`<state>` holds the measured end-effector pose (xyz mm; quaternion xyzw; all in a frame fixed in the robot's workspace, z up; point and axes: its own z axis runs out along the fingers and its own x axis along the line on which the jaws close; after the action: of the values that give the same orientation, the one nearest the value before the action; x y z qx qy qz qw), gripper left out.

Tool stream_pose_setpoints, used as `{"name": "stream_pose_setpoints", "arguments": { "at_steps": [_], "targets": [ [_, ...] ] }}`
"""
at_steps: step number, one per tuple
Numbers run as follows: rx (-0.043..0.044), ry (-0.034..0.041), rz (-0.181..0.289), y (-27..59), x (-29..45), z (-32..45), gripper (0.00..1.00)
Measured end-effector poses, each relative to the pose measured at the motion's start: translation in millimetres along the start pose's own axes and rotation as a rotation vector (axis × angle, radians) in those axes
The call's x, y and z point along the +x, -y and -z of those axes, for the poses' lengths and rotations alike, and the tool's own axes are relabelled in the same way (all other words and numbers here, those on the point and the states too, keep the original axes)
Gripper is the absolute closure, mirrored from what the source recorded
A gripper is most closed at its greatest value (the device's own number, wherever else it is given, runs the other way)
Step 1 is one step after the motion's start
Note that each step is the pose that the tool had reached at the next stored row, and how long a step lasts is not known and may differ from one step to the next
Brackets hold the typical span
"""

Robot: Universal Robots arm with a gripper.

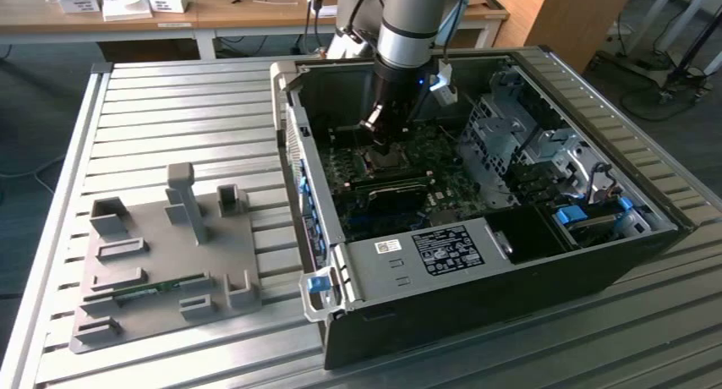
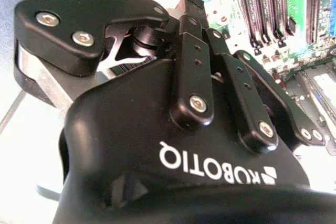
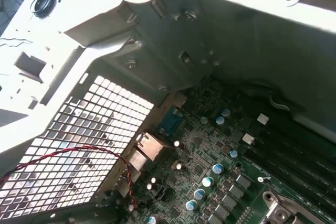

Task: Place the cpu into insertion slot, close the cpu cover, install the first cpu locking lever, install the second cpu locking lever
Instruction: 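Install the first cpu locking lever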

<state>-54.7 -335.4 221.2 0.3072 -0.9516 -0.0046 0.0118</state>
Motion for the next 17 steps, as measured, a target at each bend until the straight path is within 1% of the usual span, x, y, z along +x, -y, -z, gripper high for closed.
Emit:
{"name": "stream_pose_setpoints", "arguments": {
  "at_steps": [12, 13, 17],
  "targets": [
    [0.0004, -0.0004, 0.023, 0.0, 0.0, 0.0, 0.89],
    [0.0009, -0.0007, 0.049, 0.0, 0.0, -0.1, 0.89],
    [0.0011, -0.0009, 0.057, 0.0, 0.0, -0.1, 0.89]
  ]
}}
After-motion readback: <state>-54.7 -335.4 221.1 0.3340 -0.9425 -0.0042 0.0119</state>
